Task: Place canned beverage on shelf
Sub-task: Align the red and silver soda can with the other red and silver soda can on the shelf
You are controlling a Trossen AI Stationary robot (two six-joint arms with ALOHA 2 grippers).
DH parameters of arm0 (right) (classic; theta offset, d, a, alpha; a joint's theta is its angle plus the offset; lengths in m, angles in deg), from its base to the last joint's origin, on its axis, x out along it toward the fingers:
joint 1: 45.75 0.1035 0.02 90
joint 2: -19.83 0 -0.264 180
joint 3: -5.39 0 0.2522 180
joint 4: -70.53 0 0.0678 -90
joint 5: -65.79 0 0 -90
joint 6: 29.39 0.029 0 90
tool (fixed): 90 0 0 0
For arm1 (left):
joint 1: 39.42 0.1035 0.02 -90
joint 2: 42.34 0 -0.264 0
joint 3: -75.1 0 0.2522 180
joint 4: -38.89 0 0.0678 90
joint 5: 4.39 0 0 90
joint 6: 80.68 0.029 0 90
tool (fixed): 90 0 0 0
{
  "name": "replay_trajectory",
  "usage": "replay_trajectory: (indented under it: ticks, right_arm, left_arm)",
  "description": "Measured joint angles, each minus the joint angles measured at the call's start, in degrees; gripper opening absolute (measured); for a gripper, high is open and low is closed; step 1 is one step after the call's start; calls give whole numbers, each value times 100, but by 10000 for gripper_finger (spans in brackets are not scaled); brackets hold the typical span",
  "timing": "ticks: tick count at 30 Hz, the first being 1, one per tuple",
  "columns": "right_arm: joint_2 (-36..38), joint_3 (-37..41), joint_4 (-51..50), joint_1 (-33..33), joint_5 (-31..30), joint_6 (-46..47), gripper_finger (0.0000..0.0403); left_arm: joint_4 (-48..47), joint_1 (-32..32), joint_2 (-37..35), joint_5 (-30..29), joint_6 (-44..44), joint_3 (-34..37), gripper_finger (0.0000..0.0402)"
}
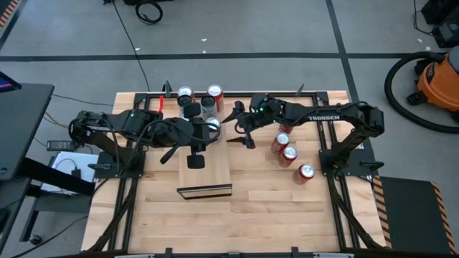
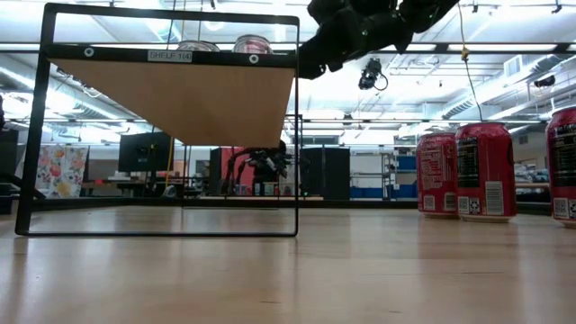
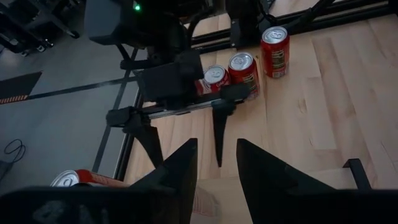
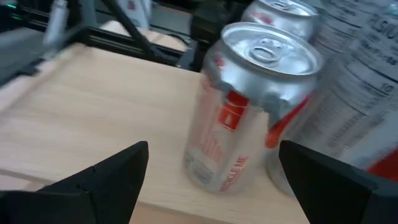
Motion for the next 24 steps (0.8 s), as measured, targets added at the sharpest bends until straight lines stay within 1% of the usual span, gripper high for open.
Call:
replay_trajectory:
  ticks: [3,5,7,10,12,19,21,23,24]
  right_arm:
    - [0,0,-21,-33,315,24,372]
    - [0,0,-49,16,252,43,372]
    - [0,0,-50,111,-122,152,372]
    - [0,0,-104,395,-837,139,372]
    - [0,0,-223,621,-1093,37,372]
    - [-18,3,-166,1084,-1138,134,372]
    - [-101,44,159,1158,-1064,200,372]
    - [-174,105,295,1238,-1072,174,372]
    - [-269,100,533,1265,-1130,110,372]
  left_arm:
    - [0,0,0,0,0,0,121]
    - [0,0,0,0,0,0,121]
    - [0,0,0,0,0,0,121]
    - [0,0,0,0,0,0,121]
    - [0,0,0,0,0,0,121]
    - [0,0,0,0,-2,0,121]
    - [2,0,0,0,-2,0,121]
    - [0,0,2,0,0,0,121]
    - [5,0,2,0,0,-1,121]
